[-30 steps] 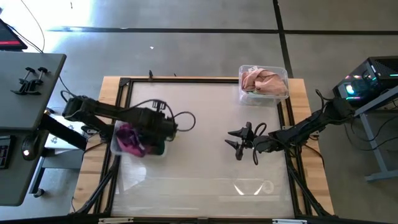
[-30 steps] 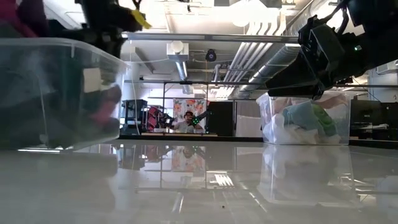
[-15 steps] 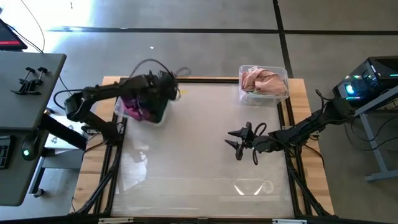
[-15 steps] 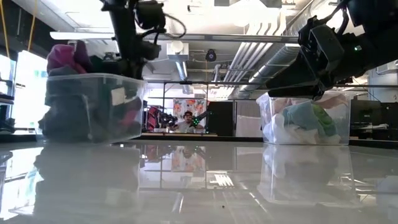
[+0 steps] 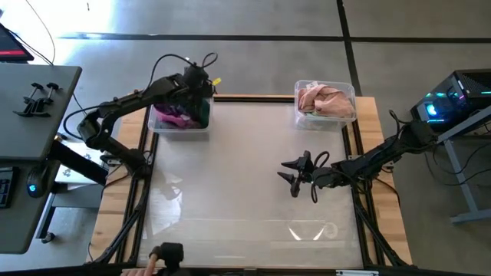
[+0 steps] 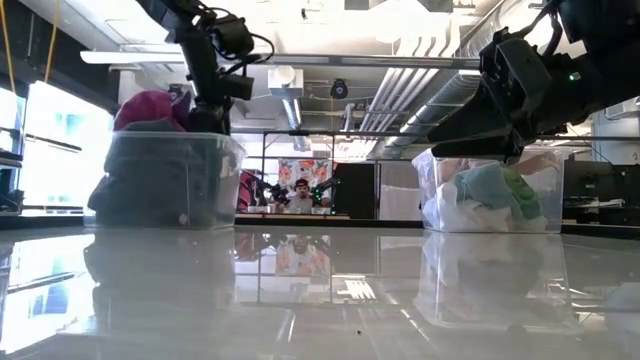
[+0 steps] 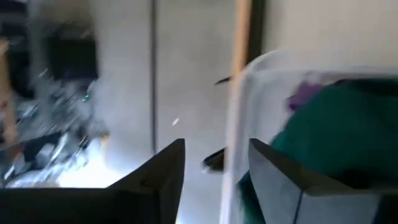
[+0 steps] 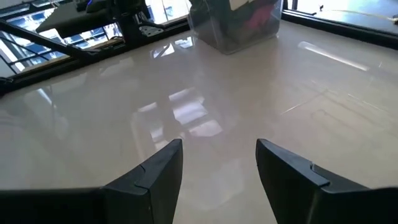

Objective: Sort towels by color in basket
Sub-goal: Move the bottom transparent bin to the top left of the table

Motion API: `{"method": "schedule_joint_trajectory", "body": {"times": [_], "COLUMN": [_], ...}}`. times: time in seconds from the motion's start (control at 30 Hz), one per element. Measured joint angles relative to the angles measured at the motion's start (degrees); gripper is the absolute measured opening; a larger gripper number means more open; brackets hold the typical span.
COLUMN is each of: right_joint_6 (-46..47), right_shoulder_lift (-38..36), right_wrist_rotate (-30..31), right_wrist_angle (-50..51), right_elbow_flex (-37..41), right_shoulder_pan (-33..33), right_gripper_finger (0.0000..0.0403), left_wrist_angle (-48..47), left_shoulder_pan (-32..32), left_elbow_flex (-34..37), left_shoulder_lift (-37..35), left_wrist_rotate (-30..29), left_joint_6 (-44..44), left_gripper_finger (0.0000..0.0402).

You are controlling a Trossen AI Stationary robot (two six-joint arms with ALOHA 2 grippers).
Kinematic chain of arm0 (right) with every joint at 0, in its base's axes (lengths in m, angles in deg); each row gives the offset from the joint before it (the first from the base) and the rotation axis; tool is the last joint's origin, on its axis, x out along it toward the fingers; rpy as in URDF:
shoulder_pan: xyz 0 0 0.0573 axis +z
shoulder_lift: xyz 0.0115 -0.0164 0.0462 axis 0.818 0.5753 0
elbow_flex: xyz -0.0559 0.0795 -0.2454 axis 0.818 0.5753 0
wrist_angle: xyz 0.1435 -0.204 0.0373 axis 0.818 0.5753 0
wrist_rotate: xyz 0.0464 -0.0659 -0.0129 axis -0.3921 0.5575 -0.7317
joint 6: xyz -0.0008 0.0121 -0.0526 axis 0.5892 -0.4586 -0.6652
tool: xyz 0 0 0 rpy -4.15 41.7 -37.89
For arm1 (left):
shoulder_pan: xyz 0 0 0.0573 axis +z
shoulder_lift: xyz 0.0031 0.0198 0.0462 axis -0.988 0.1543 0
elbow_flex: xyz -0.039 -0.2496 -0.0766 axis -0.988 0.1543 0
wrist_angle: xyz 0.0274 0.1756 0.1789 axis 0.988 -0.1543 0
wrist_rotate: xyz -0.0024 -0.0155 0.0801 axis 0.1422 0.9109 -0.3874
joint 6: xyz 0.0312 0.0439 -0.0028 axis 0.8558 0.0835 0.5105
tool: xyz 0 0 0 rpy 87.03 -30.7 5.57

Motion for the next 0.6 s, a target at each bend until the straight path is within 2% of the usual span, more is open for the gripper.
{"method": "schedule_joint_trajectory", "body": {"times": [0.13, 0.2, 0.3, 0.4, 0.5, 0.6], "right_joint_6": [0.4, 0.4, 0.4, -1.4, -5.8, -7.6], "right_shoulder_lift": [0.0, 0.0, 0.0, -0.9, -5.5, -11.7], "right_wrist_rotate": [0.0, 0.0, 0.0, 0.0, 0.0, 0.0], "right_wrist_angle": [0.0, 0.0, -0.1, -1.2, -1.4, 2.0], "right_elbow_flex": [0.0, 0.0, 0.0, 0.0, 0.0, 0.0], "right_shoulder_pan": [0.0, 0.0, 0.0, 0.5, 0.9, 0.7], "right_gripper_finger": [0.0199, 0.0199, 0.0199, 0.0199, 0.0199, 0.0199], "left_wrist_angle": [-0.9, -2.5, -4.7, -7.7, -9.3, -8.8], "left_shoulder_pan": [-2.7, -5.2, -10.7, -18.8, -29.5, -40.1], "left_elbow_flex": [-2.1, -3.3, -4.3, -4.3, -3.6, -0.3], "left_shoulder_lift": [-0.1, -0.8, -3.3, -6.5, -9.1, -10.4], "left_wrist_rotate": [-12.8, -16.4, -16.2, -14.7, -10.6, -9.8], "left_joint_6": [-6.9, -10.5, -16.8, -28.5, -39.4, -48.0], "left_gripper_finger": [0.0182, 0.0184, 0.0182, 0.0173, 0.0163, 0.0152]}}
